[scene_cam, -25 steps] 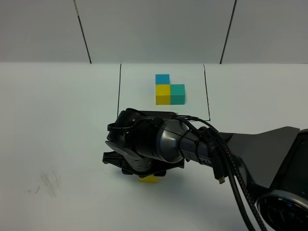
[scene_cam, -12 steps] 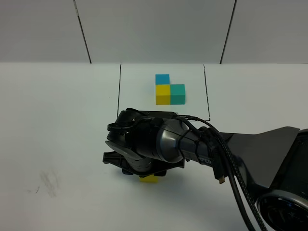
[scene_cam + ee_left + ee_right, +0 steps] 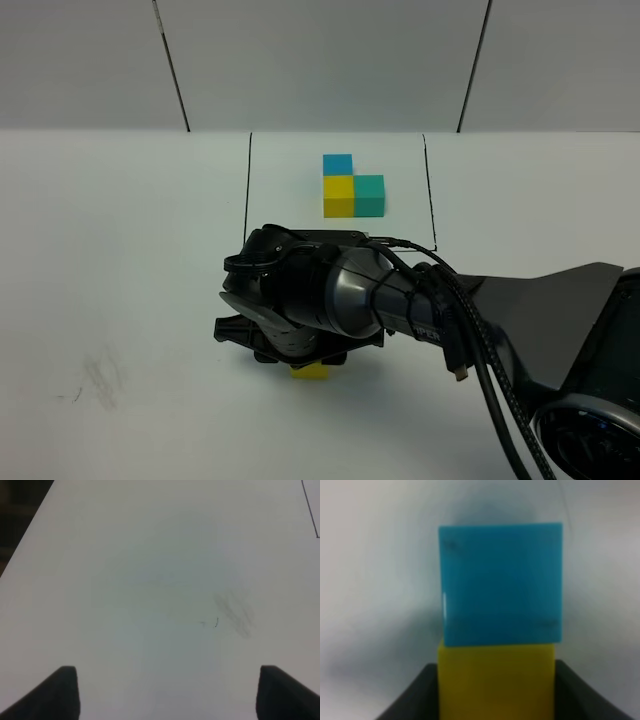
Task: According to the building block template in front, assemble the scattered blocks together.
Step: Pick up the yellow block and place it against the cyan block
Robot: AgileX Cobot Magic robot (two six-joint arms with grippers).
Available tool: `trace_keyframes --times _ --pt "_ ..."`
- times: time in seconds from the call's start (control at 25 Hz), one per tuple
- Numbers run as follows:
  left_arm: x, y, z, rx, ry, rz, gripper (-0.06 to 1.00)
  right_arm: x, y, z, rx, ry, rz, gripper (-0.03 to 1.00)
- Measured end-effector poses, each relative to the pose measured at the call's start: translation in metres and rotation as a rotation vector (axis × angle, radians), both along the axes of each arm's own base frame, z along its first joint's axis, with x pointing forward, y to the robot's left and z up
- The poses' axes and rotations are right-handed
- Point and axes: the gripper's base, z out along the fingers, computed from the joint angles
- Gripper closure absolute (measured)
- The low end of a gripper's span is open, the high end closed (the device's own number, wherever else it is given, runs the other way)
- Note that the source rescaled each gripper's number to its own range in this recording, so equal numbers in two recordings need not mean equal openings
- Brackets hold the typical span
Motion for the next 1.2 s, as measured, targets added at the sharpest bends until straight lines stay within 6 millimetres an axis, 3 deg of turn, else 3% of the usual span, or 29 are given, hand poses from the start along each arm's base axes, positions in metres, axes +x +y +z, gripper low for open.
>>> trace_keyframes --times 0.28,0.88,1.04,1.2 --pt "0.000 0.000 0.000 0.000 0.000 0.000 0.36 0.000 0.000 -0.003 -0.007 0.004 0.009 0.71" --pt "0.000 0.000 0.000 0.000 0.000 0.000 0.36 0.002 -0.001 -0.006 -0.021 0.005 0.028 0.31" --pt "0.000 0.000 0.000 0.000 0.000 0.000 0.36 0.002 -0.002 0.005 -0.002 -0.010 0.027 0.18" --pt "0.000 0.000 0.000 0.000 0.000 0.000 0.36 0.002 -0.004 0.035 0.031 -0.056 0.038 0.04"
